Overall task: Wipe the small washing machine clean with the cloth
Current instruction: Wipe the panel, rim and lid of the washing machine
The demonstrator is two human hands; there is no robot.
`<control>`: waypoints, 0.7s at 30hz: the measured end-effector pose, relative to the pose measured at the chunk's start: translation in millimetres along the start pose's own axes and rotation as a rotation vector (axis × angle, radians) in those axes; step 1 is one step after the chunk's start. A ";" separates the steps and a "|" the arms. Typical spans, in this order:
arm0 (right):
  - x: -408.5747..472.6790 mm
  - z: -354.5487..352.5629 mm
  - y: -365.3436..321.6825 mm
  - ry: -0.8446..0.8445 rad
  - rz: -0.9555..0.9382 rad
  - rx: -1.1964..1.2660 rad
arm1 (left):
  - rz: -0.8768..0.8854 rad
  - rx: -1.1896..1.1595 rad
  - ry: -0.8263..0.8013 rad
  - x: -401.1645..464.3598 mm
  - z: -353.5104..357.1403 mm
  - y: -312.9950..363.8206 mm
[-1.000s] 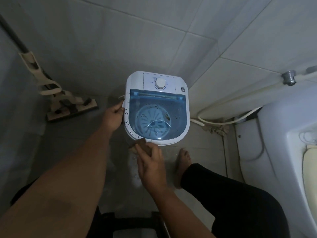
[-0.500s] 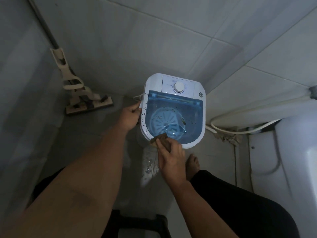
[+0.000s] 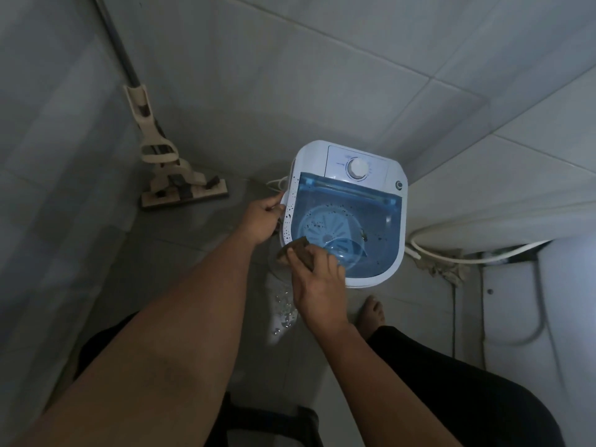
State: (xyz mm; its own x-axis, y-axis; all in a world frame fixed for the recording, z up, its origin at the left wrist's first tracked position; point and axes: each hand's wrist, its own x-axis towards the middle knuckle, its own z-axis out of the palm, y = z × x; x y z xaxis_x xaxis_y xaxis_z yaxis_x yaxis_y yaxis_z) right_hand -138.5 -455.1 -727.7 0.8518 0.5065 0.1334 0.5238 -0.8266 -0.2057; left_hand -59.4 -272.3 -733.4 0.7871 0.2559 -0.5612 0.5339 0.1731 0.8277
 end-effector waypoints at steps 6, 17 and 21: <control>16.4 2.2 -5.4 -0.001 -0.030 -0.019 | -0.017 0.012 -0.025 3.2 -2.0 1.4; 45.6 -10.9 0.3 -0.116 -0.119 -0.125 | -0.014 0.029 -0.050 1.3 -5.6 6.6; 63.7 -22.3 11.6 -0.324 -0.164 0.050 | -0.002 0.042 -0.055 4.3 -7.2 2.0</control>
State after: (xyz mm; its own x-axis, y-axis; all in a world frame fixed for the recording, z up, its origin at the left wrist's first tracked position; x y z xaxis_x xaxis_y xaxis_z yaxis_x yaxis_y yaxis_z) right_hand -78.3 -437.9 -700.0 0.7098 0.6897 -0.1435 0.6466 -0.7187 -0.2558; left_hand -57.2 -264.0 -734.1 0.8010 0.2030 -0.5631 0.5471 0.1335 0.8264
